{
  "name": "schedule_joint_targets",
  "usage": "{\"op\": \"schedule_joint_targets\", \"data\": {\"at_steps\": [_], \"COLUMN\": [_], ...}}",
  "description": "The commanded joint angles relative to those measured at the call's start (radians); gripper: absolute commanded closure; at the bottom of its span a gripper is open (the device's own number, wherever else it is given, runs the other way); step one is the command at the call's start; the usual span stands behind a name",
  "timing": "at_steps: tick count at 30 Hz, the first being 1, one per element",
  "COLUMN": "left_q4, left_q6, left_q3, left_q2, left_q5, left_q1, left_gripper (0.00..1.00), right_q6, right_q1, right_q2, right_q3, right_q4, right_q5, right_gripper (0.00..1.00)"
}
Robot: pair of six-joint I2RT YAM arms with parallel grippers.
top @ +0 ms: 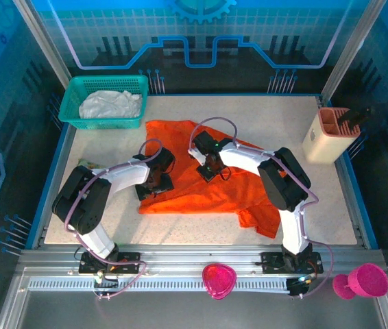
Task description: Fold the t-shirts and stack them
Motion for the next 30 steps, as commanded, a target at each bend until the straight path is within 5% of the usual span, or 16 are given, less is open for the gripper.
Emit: {"op": "schedule_joint_targets", "data": {"at_steps": [1, 5, 13, 14, 15, 17, 19, 30], "left_q4": [0.036, 0.044, 0.067, 0.069, 0.068, 0.064, 0.06, 0.027], "left_q6": [-0.013, -0.014, -0.012, -0.012, -0.01, -0.006, -0.004, 0.052], "left_q3": [-0.018, -0.027, -0.029, -0.026, -0.021, -0.012, -0.004, 0.069], "left_q2": [0.063, 0.064, 0.082, 0.086, 0.089, 0.094, 0.098, 0.079], "left_q5": [0.03, 0.034, 0.057, 0.058, 0.057, 0.054, 0.045, 0.02], "left_q1": [-0.005, -0.005, -0.019, -0.023, -0.028, -0.037, -0.043, -0.053], "left_gripper": [0.16, 0.16, 0.12, 0.1, 0.09, 0.06, 0.03, 0.01], "right_q6": [-0.026, -0.063, 0.021, 0.05, 0.072, 0.1, 0.109, 0.219], "right_q1": [-0.018, -0.124, -0.405, -0.422, -0.435, -0.449, -0.448, -0.417], "right_q2": [-0.039, -0.02, 0.261, 0.307, 0.342, 0.369, 0.354, 0.02], "right_q3": [0.074, 0.205, 0.637, 0.689, 0.736, 0.785, 0.775, 0.32], "right_q4": [-0.052, -0.089, 0.041, 0.052, 0.054, 0.054, 0.07, 0.133], "right_q5": [0.059, 0.154, 0.633, 0.715, 0.761, 0.754, 0.705, 0.535], "right_gripper": [1.0, 1.0, 1.0, 0.95, 0.76, 0.35, 0.2, 0.19]}}
